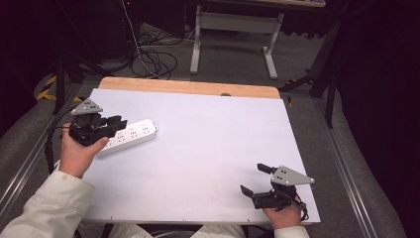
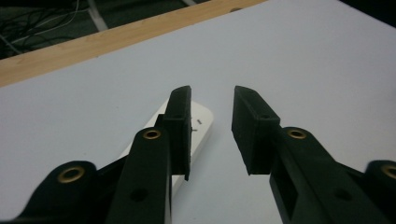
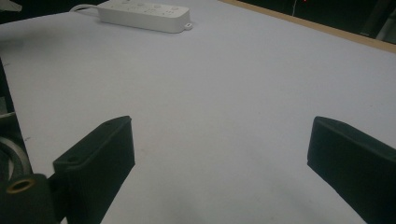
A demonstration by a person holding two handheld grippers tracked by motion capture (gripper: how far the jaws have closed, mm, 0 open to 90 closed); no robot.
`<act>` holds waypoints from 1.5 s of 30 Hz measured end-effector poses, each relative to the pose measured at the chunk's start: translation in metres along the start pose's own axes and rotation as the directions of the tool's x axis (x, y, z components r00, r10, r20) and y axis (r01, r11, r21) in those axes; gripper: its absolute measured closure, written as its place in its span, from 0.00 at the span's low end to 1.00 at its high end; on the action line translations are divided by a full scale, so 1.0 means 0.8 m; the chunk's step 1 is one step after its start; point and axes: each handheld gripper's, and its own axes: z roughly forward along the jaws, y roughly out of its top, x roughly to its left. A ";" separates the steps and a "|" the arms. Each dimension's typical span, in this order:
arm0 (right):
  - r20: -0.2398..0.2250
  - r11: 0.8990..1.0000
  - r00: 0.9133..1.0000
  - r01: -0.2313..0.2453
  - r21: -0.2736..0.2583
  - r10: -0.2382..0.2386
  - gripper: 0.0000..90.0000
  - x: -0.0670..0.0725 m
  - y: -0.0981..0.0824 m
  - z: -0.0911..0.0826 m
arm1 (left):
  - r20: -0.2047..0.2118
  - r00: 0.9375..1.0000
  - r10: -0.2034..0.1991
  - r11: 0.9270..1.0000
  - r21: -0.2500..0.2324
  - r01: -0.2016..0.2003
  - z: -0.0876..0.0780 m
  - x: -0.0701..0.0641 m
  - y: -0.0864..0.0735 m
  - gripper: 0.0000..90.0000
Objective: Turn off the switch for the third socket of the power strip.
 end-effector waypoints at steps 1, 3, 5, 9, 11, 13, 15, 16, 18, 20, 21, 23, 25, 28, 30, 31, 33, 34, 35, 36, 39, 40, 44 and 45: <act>0.001 1.000 1.000 0.000 0.000 0.000 0.09 0.000 0.000 0.000 | 0.028 1.000 0.006 1.000 -0.018 -0.005 -0.004 -0.005 0.000 0.70; -0.003 1.000 1.000 -0.002 -0.003 0.002 0.09 0.000 0.000 -0.001 | 0.054 0.997 0.062 0.997 -0.045 -0.059 -0.012 -0.015 -0.001 0.63; -0.006 1.000 1.000 0.000 -0.002 0.000 0.09 0.000 0.000 0.000 | 0.084 0.993 0.088 0.994 -0.076 -0.082 -0.019 -0.026 -0.002 0.55; -0.008 1.000 1.000 0.003 0.000 -0.003 0.09 0.000 0.000 0.000 | 0.118 0.986 0.120 0.988 -0.116 -0.107 -0.032 -0.042 -0.007 0.46; -0.007 1.000 1.000 -0.001 -0.003 0.001 0.09 0.000 0.000 0.000 | 0.148 0.982 0.117 0.987 -0.129 -0.098 -0.038 -0.048 -0.014 0.43; -0.007 1.000 1.000 0.001 -0.007 -0.001 0.09 0.000 0.000 -0.001 | 0.167 0.979 0.117 0.985 -0.147 -0.093 -0.044 -0.054 -0.022 0.42; -0.014 1.000 1.000 0.000 -0.005 0.000 0.08 0.001 0.000 0.000 | 0.177 0.977 0.120 0.983 -0.162 -0.091 -0.048 -0.060 -0.032 0.41; -0.015 1.000 1.000 0.002 -0.005 -0.002 0.08 0.001 0.000 0.000 | 0.179 0.976 0.124 0.982 -0.166 -0.094 -0.049 -0.061 -0.036 0.41; -0.017 1.000 1.000 0.006 -0.004 -0.006 0.08 0.002 0.001 0.001 | 0.187 0.975 0.121 0.982 -0.164 -0.090 -0.049 -0.066 -0.046 0.38; -0.017 1.000 1.000 0.007 -0.005 -0.008 0.08 0.003 0.001 0.000 | 0.169 0.977 0.132 0.981 -0.161 -0.105 -0.047 -0.069 -0.056 0.33; -0.017 1.000 1.000 0.009 -0.006 -0.009 0.08 0.002 0.001 0.000 | 0.155 0.978 0.142 0.979 -0.167 -0.115 -0.045 -0.070 -0.061 0.30; -0.015 1.000 1.000 0.007 -0.006 -0.007 0.08 0.002 0.001 0.000 | 0.137 0.977 0.161 0.976 -0.170 -0.137 -0.043 -0.073 -0.070 0.28; -0.017 1.000 1.000 0.007 -0.008 -0.007 0.08 0.002 0.000 0.000 | 0.153 0.974 0.169 0.974 -0.174 -0.142 -0.041 -0.074 -0.078 0.27; -0.018 1.000 1.000 0.012 -0.011 -0.012 0.08 0.002 0.001 0.000 | 0.148 0.972 0.183 0.973 -0.172 -0.156 -0.036 -0.075 -0.090 0.24; -0.018 1.000 1.000 0.012 -0.013 -0.013 0.08 0.002 0.000 -0.001 | 0.161 0.971 0.175 0.976 -0.158 -0.150 -0.032 -0.074 -0.097 0.23; -0.018 1.000 1.000 0.013 -0.013 -0.013 0.08 0.002 0.000 -0.001 | 0.168 0.972 0.163 0.979 -0.149 -0.139 -0.030 -0.074 -0.101 0.23; -0.016 1.000 1.000 0.015 -0.014 -0.015 0.08 0.002 0.000 -0.001 | 0.198 0.971 0.137 0.984 -0.140 -0.110 -0.025 -0.073 -0.107 0.23; -0.017 1.000 1.000 0.013 -0.017 -0.014 0.08 0.002 0.000 -0.001 | 0.207 0.970 0.131 0.985 -0.141 -0.103 -0.023 -0.072 -0.110 0.23; -0.017 1.000 1.000 0.013 -0.018 -0.013 0.08 0.002 0.000 -0.001 | 0.217 0.969 0.115 0.987 -0.138 -0.086 -0.021 -0.071 -0.113 0.23; -0.018 1.000 1.000 0.013 -0.018 -0.013 0.08 0.002 0.000 -0.001 | 0.226 0.969 0.100 0.987 -0.144 -0.068 -0.019 -0.070 -0.115 0.22; -0.025 1.000 1.000 0.015 -0.018 -0.015 0.08 0.002 0.000 -0.001 | 0.199 0.973 0.117 0.983 -0.161 -0.085 -0.013 -0.067 -0.123 0.22; -0.029 1.000 0.999 0.014 -0.020 -0.015 0.07 0.002 0.000 -0.001 | 0.169 0.973 0.158 0.978 -0.163 -0.131 -0.012 -0.067 -0.125 0.23; -0.042 1.000 0.999 0.023 -0.019 -0.024 0.07 0.002 0.000 0.000 | 0.158 0.973 0.170 0.977 -0.156 -0.145 -0.007 -0.063 -0.133 0.24; -0.043 1.000 0.999 0.025 -0.017 -0.025 0.07 0.003 0.000 0.000 | 0.161 0.974 0.162 0.978 -0.156 -0.137 -0.006 -0.062 -0.135 0.24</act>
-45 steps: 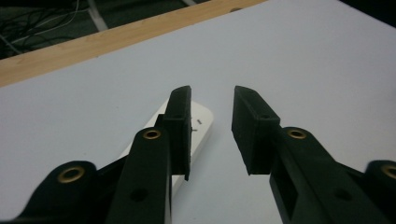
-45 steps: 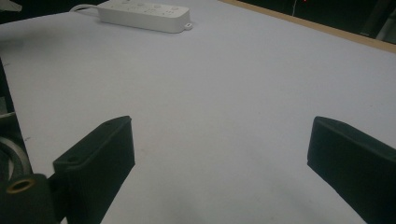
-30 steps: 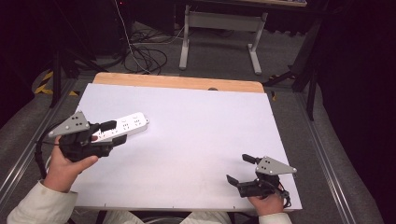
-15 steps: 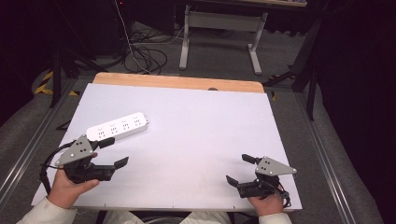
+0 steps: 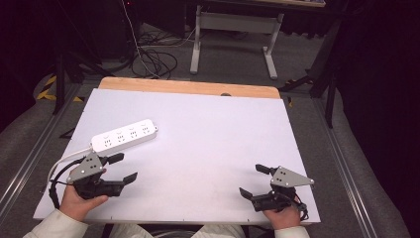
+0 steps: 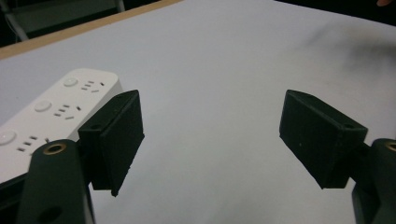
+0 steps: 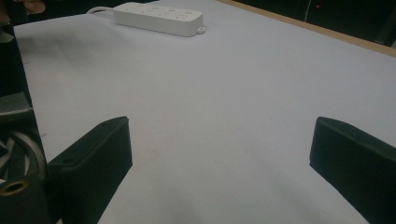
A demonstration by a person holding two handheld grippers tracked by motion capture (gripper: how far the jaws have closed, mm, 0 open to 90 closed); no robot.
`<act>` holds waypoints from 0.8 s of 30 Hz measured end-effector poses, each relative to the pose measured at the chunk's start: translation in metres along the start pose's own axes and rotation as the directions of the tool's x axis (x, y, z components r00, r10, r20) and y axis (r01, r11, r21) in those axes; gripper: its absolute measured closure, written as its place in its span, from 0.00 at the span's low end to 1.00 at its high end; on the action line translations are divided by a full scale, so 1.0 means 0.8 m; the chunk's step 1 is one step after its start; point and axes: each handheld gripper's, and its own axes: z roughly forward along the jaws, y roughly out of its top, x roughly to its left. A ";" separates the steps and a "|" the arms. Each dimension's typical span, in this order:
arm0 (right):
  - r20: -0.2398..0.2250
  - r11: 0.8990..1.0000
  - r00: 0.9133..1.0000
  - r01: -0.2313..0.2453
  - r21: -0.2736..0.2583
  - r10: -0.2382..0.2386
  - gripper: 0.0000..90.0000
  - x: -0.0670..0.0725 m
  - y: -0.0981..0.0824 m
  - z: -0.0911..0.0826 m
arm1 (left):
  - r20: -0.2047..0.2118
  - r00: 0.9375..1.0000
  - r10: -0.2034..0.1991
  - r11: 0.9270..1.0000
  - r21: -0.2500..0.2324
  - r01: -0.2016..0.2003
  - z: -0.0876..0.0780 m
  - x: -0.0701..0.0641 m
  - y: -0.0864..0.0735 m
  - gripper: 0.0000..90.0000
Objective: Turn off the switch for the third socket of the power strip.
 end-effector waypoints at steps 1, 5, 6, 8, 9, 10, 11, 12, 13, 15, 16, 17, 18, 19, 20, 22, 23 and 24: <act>-0.002 1.000 1.000 -0.001 0.000 0.001 0.07 0.000 0.000 0.000 | -0.005 1.000 -0.005 1.000 -0.006 0.005 0.001 0.000 -0.002 0.24; -0.011 1.000 1.000 -0.002 0.006 0.002 0.07 -0.001 -0.001 0.001 | 0.016 0.999 -0.044 0.999 0.012 0.044 0.004 0.002 -0.012 0.25; -0.013 1.000 1.000 -0.003 0.009 0.003 0.07 -0.001 -0.001 0.002 | 0.020 0.999 -0.046 0.999 0.028 0.046 0.006 0.002 -0.015 0.25; -0.013 1.000 1.000 -0.004 0.011 0.004 0.07 -0.001 -0.002 0.002 | 0.021 0.999 -0.044 0.998 0.048 0.043 0.009 0.000 -0.018 0.25; -0.015 1.000 1.000 -0.004 0.009 0.004 0.07 -0.002 -0.002 0.002 | 0.023 0.999 -0.041 0.998 0.054 0.040 0.009 -0.001 -0.020 0.25; -0.015 1.000 1.000 -0.007 0.010 0.008 0.07 -0.002 -0.002 0.002 | 0.026 0.999 -0.038 0.998 0.059 0.037 0.009 -0.002 -0.020 0.25; -0.016 1.000 1.000 -0.007 0.012 0.008 0.07 -0.002 -0.003 0.003 | 0.028 0.999 -0.036 0.997 0.065 0.034 0.009 -0.003 -0.022 0.25; -0.015 1.000 1.000 -0.011 0.016 0.011 0.07 -0.002 -0.003 0.003 | 0.030 0.999 -0.031 0.997 0.069 0.029 0.009 -0.003 -0.022 0.25; -0.015 1.000 1.000 -0.011 0.018 0.011 0.07 -0.003 -0.003 0.003 | 0.039 0.999 -0.029 0.996 0.086 0.025 0.010 -0.003 -0.023 0.25; -0.015 1.000 1.000 -0.010 0.020 0.011 0.07 -0.003 -0.004 0.004 | 0.034 0.999 -0.013 0.995 0.100 0.010 0.013 -0.005 -0.023 0.25; -0.017 1.000 1.000 -0.016 0.019 0.017 0.07 -0.003 -0.004 0.005 | 0.034 0.999 -0.013 0.995 0.097 0.010 0.015 -0.005 -0.022 0.25; -0.018 1.000 1.000 -0.018 0.020 0.018 0.07 -0.004 -0.004 0.005 | 0.040 0.999 -0.028 0.996 0.089 0.024 0.016 -0.006 -0.021 0.25; -0.018 1.000 1.000 -0.017 0.021 0.017 0.07 -0.004 -0.004 0.005 | 0.044 0.998 -0.034 0.996 0.081 0.031 0.016 -0.006 -0.020 0.26; -0.018 1.000 1.000 -0.017 0.021 0.018 0.07 -0.004 -0.004 0.005 | 0.045 0.998 -0.038 0.997 0.075 0.034 0.016 -0.007 -0.020 0.26; -0.019 1.000 1.000 -0.019 0.021 0.019 0.07 -0.004 -0.004 0.006 | 0.045 0.998 -0.038 0.997 0.068 0.035 0.016 -0.009 -0.019 0.26; -0.017 1.000 1.000 -0.018 0.020 0.018 0.07 -0.004 -0.004 0.005 | 0.050 0.998 -0.026 0.998 0.063 0.022 0.015 -0.008 -0.018 0.26; -0.016 1.000 1.000 -0.022 0.019 0.022 0.07 -0.004 -0.004 0.005 | 0.047 0.998 -0.032 0.998 0.059 0.029 0.014 -0.009 -0.018 0.27; -0.015 0.999 1.000 -0.025 0.020 0.026 0.07 -0.005 -0.004 0.005 | 0.042 0.999 -0.034 0.998 0.054 0.031 0.013 -0.008 -0.018 0.27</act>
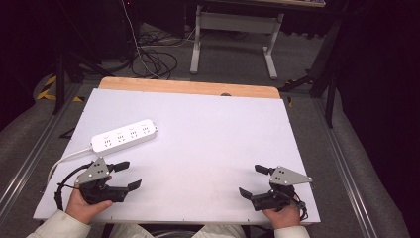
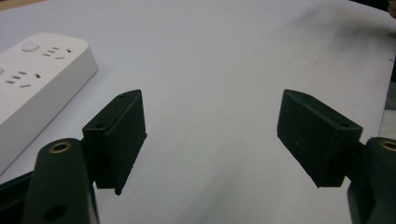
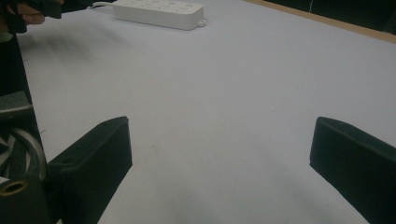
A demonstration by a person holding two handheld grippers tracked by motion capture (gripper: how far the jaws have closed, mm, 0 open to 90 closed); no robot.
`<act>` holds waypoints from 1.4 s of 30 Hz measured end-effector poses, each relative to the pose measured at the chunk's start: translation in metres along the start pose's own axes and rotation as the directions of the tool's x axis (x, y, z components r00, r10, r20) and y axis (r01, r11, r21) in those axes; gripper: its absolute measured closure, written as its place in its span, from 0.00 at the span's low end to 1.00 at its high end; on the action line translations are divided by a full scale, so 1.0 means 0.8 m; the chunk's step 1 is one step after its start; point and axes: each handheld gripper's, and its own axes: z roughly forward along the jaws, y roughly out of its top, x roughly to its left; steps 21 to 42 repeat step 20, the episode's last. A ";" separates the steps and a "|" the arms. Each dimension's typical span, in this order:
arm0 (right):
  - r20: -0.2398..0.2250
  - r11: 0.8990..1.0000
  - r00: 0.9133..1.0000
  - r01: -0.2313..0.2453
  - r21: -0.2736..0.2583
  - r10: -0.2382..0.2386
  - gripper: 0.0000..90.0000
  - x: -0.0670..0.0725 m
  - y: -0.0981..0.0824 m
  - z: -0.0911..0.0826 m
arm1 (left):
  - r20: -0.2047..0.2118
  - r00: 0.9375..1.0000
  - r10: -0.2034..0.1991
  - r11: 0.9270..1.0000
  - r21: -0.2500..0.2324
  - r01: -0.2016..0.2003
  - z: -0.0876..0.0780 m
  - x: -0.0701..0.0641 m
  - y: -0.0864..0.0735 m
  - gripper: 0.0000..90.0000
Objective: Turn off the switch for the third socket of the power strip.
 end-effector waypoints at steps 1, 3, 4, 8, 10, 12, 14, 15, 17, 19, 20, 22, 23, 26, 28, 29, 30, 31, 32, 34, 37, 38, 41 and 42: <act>0.002 1.000 1.000 -0.002 0.001 0.002 0.07 -0.001 0.000 0.000 | -0.007 1.000 0.000 1.000 -0.004 0.000 -0.001 0.001 0.000 0.28; 0.001 1.000 1.000 -0.008 0.004 0.008 0.07 -0.003 -0.001 0.001 | -0.013 1.000 -0.003 1.000 -0.008 0.003 -0.002 0.003 0.000 0.28; 0.002 1.000 1.000 -0.009 0.005 0.009 0.07 -0.004 -0.001 0.001 | -0.018 1.000 -0.006 1.000 -0.010 0.005 -0.003 0.003 0.000 0.28; 0.002 1.000 1.000 -0.009 0.003 0.009 0.07 -0.003 -0.001 0.000 | -0.029 1.000 -0.003 1.000 -0.014 0.003 -0.005 0.004 0.001 0.27; 0.001 1.000 1.000 -0.010 0.003 0.010 0.07 -0.003 -0.001 0.000 | -0.022 0.999 -0.023 1.000 -0.012 0.023 -0.005 0.005 0.001 0.27; 0.001 1.000 1.000 -0.011 0.007 0.011 0.07 -0.003 -0.001 0.001 | -0.025 0.999 -0.031 0.999 -0.015 0.031 -0.005 0.006 0.000 0.27; 0.001 1.000 1.000 -0.014 0.011 0.014 0.07 -0.003 -0.001 0.002 | -0.021 0.999 -0.041 0.999 -0.017 0.041 -0.006 0.007 0.000 0.27; 0.001 1.000 1.000 -0.014 0.011 0.014 0.07 -0.003 -0.001 0.001 | -0.024 0.999 -0.034 0.999 -0.019 0.034 -0.006 0.007 0.000 0.27; 0.003 1.000 1.000 -0.014 0.009 0.014 0.07 -0.004 -0.002 0.001 | -0.028 0.999 -0.036 0.999 -0.020 0.035 -0.007 0.007 0.000 0.27; 0.004 1.000 1.000 -0.016 0.007 0.016 0.07 -0.004 -0.002 0.000 | -0.028 0.999 -0.034 0.999 -0.020 0.034 -0.007 0.007 0.000 0.27; 0.004 1.000 1.000 -0.017 0.008 0.017 0.07 -0.004 -0.002 0.000 | -0.028 0.999 -0.036 0.999 -0.016 0.036 -0.006 0.007 0.000 0.27; 0.004 1.000 1.000 -0.017 0.008 0.017 0.07 -0.004 -0.002 0.000 | -0.028 0.999 -0.036 0.999 -0.016 0.036 -0.006 0.007 0.000 0.27; 0.004 1.000 1.000 -0.017 0.008 0.017 0.07 -0.004 -0.002 0.000 | -0.028 0.999 -0.036 0.999 -0.016 0.036 -0.006 0.007 0.000 0.27; 0.004 1.000 1.000 -0.017 0.008 0.017 0.07 -0.004 -0.002 0.000 | -0.028 0.999 -0.036 0.999 -0.016 0.036 -0.006 0.007 0.000 0.27; 0.004 1.000 1.000 -0.017 0.008 0.017 0.07 -0.004 -0.002 0.000 | -0.028 0.999 -0.036 0.999 -0.016 0.036 -0.006 0.007 0.000 0.27; 0.004 1.000 1.000 -0.017 0.008 0.017 0.07 -0.004 -0.002 0.000 | -0.028 0.999 -0.036 0.999 -0.016 0.036 -0.006 0.007 0.000 0.27; 0.004 1.000 1.000 -0.017 0.008 0.017 0.07 -0.004 -0.002 0.000 | -0.028 0.999 -0.036 0.999 -0.016 0.036 -0.006 0.007 0.000 0.27; 0.004 1.000 1.000 -0.017 0.008 0.017 0.07 -0.004 -0.002 0.000 | -0.028 0.999 -0.036 0.999 -0.016 0.036 -0.006 0.007 0.000 0.27; 0.004 1.000 1.000 -0.017 0.008 0.017 0.07 -0.004 -0.002 0.000 | -0.028 0.999 -0.036 0.999 -0.016 0.036 -0.006 0.007 0.000 0.27; 0.004 1.000 1.000 -0.017 0.008 0.017 0.07 -0.004 -0.002 0.000 | -0.028 0.999 -0.036 0.999 -0.016 0.036 -0.006 0.007 0.000 0.27; 0.004 1.000 1.000 -0.017 0.008 0.017 0.07 -0.004 -0.002 0.000 | -0.028 0.999 -0.036 0.999 -0.016 0.036 -0.006 0.007 0.000 0.27; 0.004 1.000 1.000 -0.017 0.008 0.017 0.07 -0.004 -0.002 0.000 | -0.028 0.999 -0.036 0.999 -0.016 0.036 -0.006 0.007 0.000 0.27; 0.004 1.000 1.000 -0.017 0.008 0.017 0.07 -0.004 -0.002 0.000 | -0.028 0.999 -0.036 0.999 -0.016 0.036 -0.006 0.007 0.000 0.27; 0.004 1.000 1.000 -0.017 0.008 0.017 0.07 -0.004 -0.002 0.000 | -0.028 0.999 -0.036 0.999 -0.016 0.036 -0.006 0.007 0.000 0.27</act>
